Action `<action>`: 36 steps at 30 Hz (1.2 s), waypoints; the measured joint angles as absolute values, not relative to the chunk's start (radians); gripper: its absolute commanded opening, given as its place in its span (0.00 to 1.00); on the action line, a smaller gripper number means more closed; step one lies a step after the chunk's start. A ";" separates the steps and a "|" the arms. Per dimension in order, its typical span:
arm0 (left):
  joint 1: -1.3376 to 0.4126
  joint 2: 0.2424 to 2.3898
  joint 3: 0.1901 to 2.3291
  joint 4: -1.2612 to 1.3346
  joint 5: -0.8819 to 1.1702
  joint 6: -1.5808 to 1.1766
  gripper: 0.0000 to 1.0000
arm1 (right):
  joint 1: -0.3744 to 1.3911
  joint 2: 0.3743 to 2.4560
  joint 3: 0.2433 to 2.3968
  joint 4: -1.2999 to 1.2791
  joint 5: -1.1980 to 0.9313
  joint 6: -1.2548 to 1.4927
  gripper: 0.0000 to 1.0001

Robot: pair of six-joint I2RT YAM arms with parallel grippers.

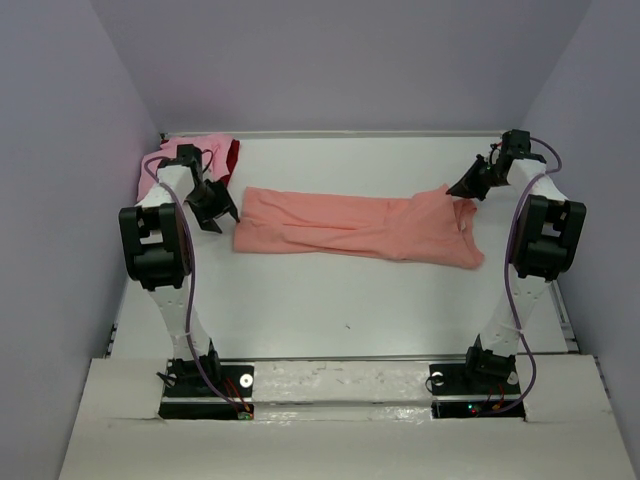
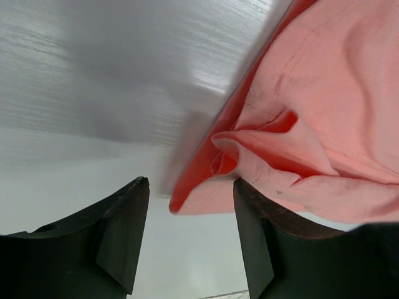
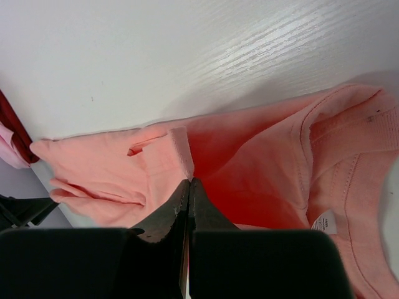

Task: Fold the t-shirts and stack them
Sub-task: Fold the other side of the tshirt into a rectangle

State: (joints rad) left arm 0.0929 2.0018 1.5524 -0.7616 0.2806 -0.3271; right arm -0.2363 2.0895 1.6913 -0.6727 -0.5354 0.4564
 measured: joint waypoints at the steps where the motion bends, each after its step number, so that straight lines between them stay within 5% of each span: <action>1: 0.093 2.002 1.552 -0.760 0.281 -0.326 0.66 | -0.236 2.090 1.691 -0.673 -0.535 0.456 0.00; 26: 0.091 2.000 1.528 -0.635 0.443 -0.322 0.57 | -0.236 2.090 1.671 -0.672 -0.536 0.457 0.00; 28: 0.091 2.000 1.526 -0.634 0.444 -0.321 0.52 | -0.236 2.090 1.671 -0.671 -0.536 0.458 0.00; 30: 0.091 2.000 1.523 -0.633 0.445 -0.320 0.29 | -0.236 2.090 1.671 -0.671 -0.536 0.460 0.00; 36: 0.091 2.000 1.513 -0.632 0.463 -0.315 0.24 | -0.236 2.090 1.671 -0.671 -0.536 0.461 0.00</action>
